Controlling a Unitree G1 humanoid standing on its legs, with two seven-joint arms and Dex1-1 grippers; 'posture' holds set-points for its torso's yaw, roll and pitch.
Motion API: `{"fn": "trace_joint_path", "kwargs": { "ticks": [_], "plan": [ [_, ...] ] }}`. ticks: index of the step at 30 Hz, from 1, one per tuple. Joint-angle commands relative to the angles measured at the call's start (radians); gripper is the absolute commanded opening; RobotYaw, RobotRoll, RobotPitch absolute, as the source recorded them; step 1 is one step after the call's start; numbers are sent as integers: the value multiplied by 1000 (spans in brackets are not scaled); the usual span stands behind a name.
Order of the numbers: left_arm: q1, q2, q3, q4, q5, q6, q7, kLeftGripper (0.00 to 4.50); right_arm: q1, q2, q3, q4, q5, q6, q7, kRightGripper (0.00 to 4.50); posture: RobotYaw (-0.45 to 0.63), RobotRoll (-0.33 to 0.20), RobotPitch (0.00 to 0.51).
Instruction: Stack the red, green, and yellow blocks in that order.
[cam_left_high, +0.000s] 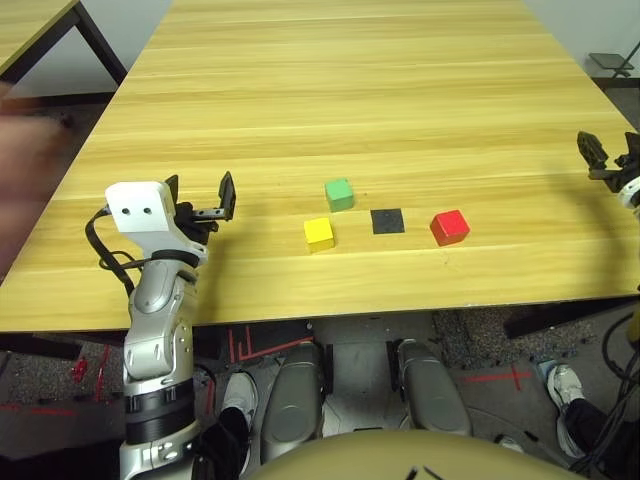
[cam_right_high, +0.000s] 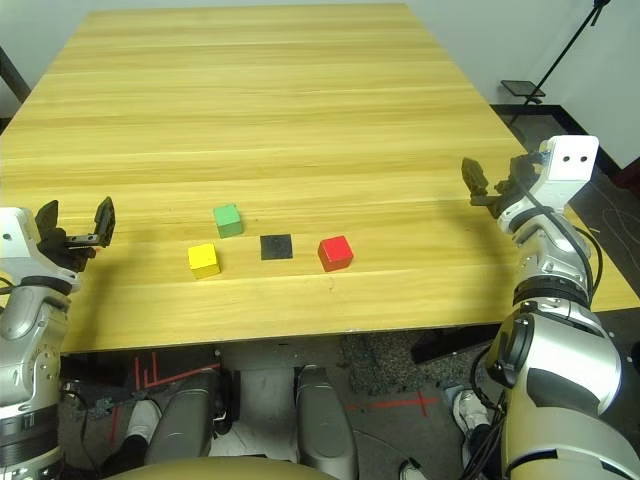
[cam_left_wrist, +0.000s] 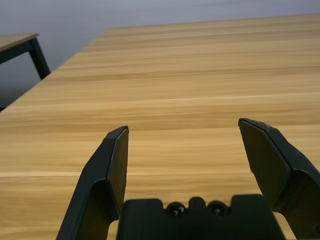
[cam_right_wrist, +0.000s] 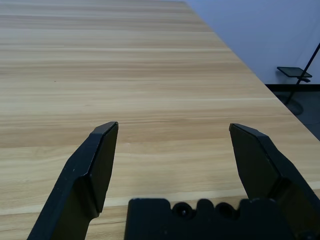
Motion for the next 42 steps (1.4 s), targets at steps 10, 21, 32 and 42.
{"fn": "trace_joint_path", "kwargs": {
  "ticks": [10,21,32,42],
  "plan": [
    [-97,230,-16,-51,-276,179,-320,4481,-106,-25,248,-89,-131,71,514,4500,245,-131,122],
    [-224,531,-256,-183,-389,419,-640,4481,-232,-82,742,-261,-186,-20,1003,4500,302,-181,92],
    [-247,448,-381,-150,-274,379,-601,4481,-266,-79,1074,-377,62,21,1003,4500,386,-205,94],
    [-233,414,-415,-160,-222,376,-595,4481,-263,-84,1196,-380,97,-33,1003,4500,419,-228,116]
  ]
}}
